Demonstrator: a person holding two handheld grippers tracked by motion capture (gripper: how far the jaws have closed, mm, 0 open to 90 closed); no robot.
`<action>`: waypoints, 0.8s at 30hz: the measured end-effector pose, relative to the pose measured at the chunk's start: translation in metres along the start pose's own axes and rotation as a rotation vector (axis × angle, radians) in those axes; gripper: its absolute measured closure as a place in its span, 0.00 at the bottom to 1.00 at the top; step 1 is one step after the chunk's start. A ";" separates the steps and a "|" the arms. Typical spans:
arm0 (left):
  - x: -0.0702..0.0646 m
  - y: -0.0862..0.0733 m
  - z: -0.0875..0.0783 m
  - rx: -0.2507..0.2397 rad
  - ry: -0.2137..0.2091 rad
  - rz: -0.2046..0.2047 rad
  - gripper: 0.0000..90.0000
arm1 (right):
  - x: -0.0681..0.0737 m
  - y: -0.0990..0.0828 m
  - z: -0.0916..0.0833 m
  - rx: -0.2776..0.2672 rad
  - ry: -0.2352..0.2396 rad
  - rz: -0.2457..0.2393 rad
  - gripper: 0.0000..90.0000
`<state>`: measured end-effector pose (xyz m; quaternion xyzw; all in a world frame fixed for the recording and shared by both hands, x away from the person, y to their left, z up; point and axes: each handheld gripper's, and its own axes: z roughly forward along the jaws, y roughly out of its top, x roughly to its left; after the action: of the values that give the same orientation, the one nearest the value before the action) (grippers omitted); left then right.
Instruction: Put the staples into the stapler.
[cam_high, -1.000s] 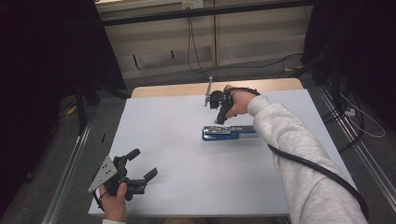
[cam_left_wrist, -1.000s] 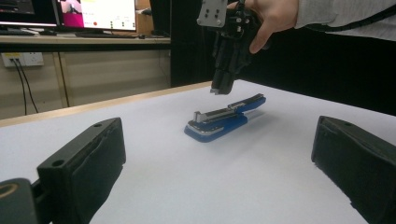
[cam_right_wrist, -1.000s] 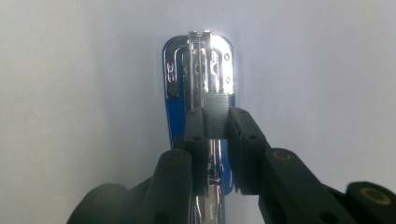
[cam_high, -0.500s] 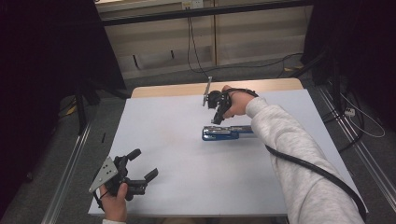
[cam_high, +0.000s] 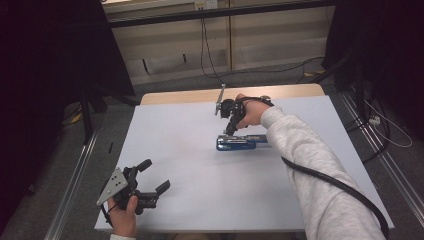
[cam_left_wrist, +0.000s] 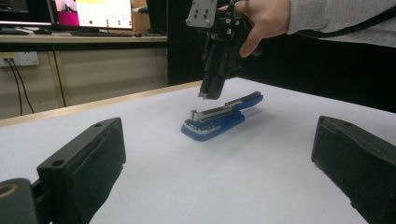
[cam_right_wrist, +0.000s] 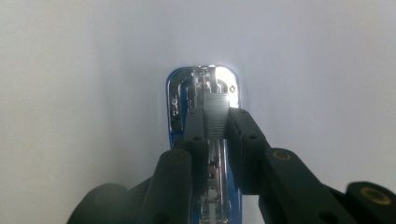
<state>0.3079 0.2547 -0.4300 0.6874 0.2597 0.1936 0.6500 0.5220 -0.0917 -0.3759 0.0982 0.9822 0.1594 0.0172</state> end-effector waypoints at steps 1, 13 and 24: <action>0.000 0.000 0.000 0.004 0.002 0.004 0.03 | 0.000 0.001 0.000 0.001 -0.004 -0.002 0.87; 0.000 0.000 0.000 0.009 0.002 0.000 0.03 | -0.001 0.010 -0.003 0.003 -0.004 -0.018 0.88; 0.000 -0.001 0.000 0.011 0.000 -0.001 0.04 | -0.001 0.017 -0.001 0.004 0.000 -0.025 0.88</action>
<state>0.3082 0.2545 -0.4306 0.6910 0.2609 0.1917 0.6463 0.5261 -0.0759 -0.3699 0.0857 0.9836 0.1574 0.0193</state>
